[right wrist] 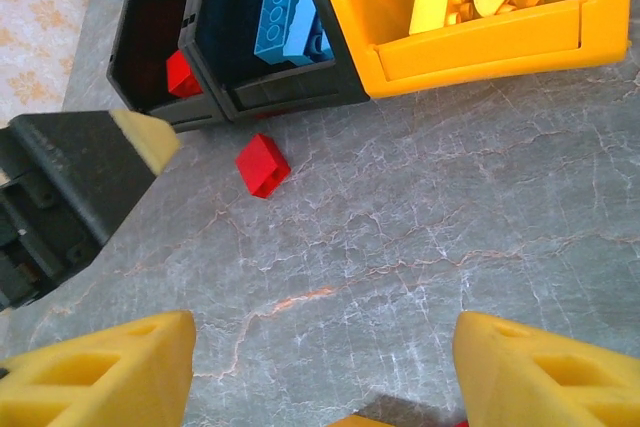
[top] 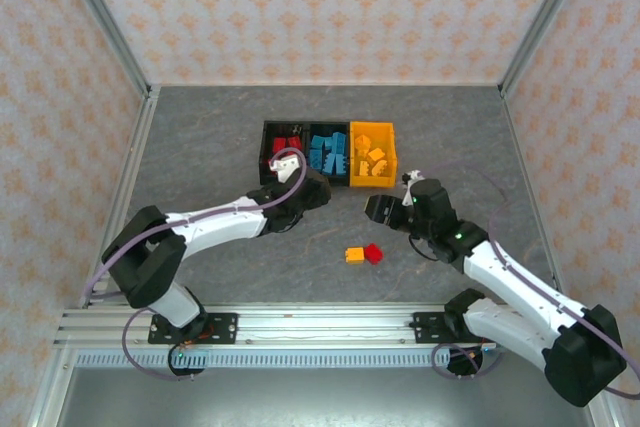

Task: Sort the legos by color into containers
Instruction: Pick up the lego from the center of the table.

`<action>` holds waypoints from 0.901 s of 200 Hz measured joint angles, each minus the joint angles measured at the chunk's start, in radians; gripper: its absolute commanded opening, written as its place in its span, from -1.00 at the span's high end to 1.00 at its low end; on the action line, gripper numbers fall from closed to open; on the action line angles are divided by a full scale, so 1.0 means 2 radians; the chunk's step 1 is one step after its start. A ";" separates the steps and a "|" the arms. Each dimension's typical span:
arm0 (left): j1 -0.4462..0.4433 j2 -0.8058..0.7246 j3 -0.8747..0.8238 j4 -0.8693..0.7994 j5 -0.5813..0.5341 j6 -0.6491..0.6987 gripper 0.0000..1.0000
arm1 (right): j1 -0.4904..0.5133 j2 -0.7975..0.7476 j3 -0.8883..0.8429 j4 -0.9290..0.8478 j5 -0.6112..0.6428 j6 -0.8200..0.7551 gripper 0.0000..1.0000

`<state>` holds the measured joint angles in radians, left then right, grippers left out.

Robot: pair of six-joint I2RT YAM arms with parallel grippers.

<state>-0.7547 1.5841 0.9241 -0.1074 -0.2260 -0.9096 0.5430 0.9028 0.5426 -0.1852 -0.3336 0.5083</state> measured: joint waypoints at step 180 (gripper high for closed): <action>-0.011 0.175 0.119 -0.088 -0.037 -0.068 -0.46 | 0.000 -0.018 -0.004 -0.001 -0.001 -0.012 -0.38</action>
<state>-0.7776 1.9350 1.1622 -0.2825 -0.2993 -1.0466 0.5430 0.8665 0.5346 -0.1867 -0.3363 0.4847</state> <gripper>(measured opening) 0.733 0.690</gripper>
